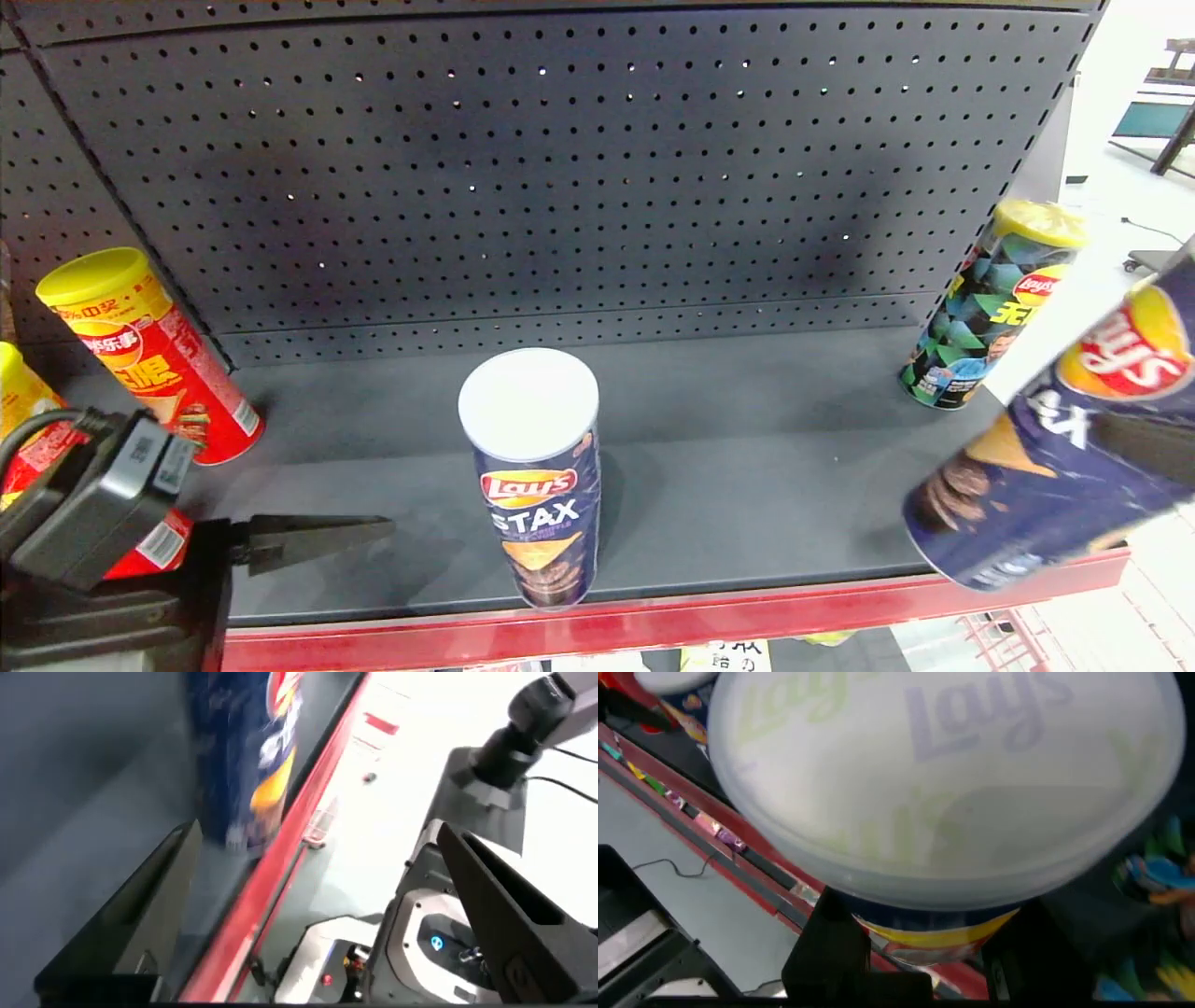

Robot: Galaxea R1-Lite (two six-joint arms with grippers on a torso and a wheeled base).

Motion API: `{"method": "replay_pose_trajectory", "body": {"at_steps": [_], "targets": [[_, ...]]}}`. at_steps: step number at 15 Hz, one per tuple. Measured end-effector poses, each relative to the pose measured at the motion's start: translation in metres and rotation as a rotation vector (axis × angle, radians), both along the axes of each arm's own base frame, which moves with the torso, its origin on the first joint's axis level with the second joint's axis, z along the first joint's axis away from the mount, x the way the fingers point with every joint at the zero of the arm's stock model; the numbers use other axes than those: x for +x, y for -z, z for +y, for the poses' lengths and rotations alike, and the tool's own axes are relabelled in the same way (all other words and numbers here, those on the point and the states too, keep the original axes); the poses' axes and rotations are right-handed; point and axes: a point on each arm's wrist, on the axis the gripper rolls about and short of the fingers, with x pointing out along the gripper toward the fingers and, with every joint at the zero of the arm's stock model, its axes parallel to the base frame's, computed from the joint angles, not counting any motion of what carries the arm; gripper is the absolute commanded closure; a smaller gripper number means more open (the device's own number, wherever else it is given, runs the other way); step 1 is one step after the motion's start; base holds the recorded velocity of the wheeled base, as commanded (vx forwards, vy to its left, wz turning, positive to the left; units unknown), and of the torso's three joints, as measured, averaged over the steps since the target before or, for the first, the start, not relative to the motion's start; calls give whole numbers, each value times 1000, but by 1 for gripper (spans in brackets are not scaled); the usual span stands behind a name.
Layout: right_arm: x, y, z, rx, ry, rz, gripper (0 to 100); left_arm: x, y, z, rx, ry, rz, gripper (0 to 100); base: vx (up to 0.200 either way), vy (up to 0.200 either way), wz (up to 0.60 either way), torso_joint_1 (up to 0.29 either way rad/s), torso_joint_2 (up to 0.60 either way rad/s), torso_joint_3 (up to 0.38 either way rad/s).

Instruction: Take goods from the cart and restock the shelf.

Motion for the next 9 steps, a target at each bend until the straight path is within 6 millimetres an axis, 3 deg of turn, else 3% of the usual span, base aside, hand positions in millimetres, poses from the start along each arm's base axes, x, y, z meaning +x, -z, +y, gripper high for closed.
{"method": "replay_pose_trajectory", "body": {"at_steps": [5, 9], "targets": [[91, -4, 64, -26, -137, 73, 100, -48, 16, 31, -19, -234, 37, 0, 0, 0, 0, 0, 0, 0], [150, -7, 111, -34, -199, 81, 100, -70, 16, 44, -32, -282, 15, 0, 0, 0, 0, 0, 0, 0]]}}
